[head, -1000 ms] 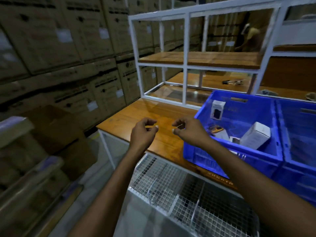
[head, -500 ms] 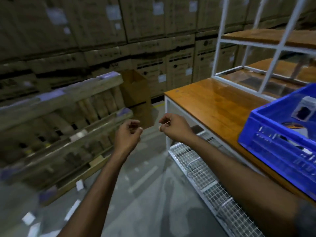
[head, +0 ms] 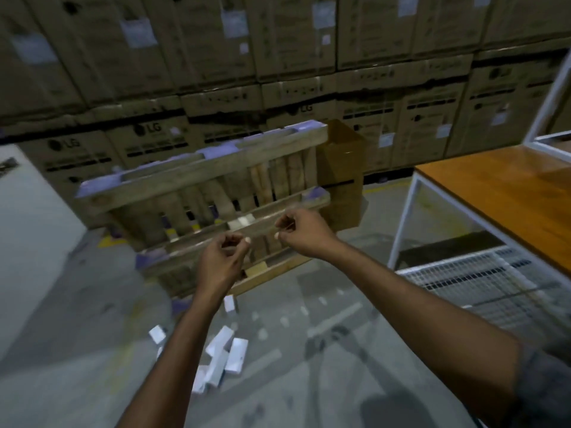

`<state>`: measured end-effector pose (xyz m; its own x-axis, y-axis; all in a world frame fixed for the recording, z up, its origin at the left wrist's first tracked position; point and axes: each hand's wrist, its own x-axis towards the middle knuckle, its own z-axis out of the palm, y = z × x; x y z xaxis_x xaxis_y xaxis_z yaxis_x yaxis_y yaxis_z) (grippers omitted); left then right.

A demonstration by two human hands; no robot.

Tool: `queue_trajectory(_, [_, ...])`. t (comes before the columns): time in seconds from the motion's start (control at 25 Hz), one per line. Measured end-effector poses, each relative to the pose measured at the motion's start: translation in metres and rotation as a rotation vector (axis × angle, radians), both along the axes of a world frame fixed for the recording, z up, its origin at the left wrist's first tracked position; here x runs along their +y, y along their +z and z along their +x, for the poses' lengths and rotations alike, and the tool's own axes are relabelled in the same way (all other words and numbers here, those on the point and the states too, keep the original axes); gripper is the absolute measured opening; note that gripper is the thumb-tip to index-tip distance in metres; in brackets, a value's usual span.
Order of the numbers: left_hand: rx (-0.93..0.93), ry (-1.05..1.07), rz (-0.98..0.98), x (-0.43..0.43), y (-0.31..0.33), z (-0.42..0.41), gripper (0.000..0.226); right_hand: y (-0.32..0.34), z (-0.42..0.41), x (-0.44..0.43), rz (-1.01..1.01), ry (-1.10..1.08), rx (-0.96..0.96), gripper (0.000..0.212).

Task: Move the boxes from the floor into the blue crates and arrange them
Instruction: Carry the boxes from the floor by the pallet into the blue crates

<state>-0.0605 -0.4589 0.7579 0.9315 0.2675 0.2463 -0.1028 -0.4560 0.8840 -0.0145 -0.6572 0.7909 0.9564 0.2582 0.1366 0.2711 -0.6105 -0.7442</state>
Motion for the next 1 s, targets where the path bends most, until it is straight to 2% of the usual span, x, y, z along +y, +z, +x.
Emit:
queue_trajectory(0.32, [0.050,0.239,-0.136,0.158,-0.028,-0.003,0.011,-0.030,0.041,0.176,-0.045,0.164,0.025,0.025])
queue_trajectory(0.72, [0.192,0.546,-0.170,0.271,-0.081,0.030,0.020,-0.086,0.129,0.304,-0.096,0.393,0.095,0.025])
queue_trajectory(0.88, [0.219,0.684,-0.190,0.299,-0.098,0.047,0.022,-0.107,0.161,0.347,-0.125,0.483,0.126,0.020])
queue_trajectory(1.0, [0.276,0.746,-0.205,0.311,-0.114,0.051,0.021,-0.128,0.175,0.372,-0.154,0.538,0.150,0.024])
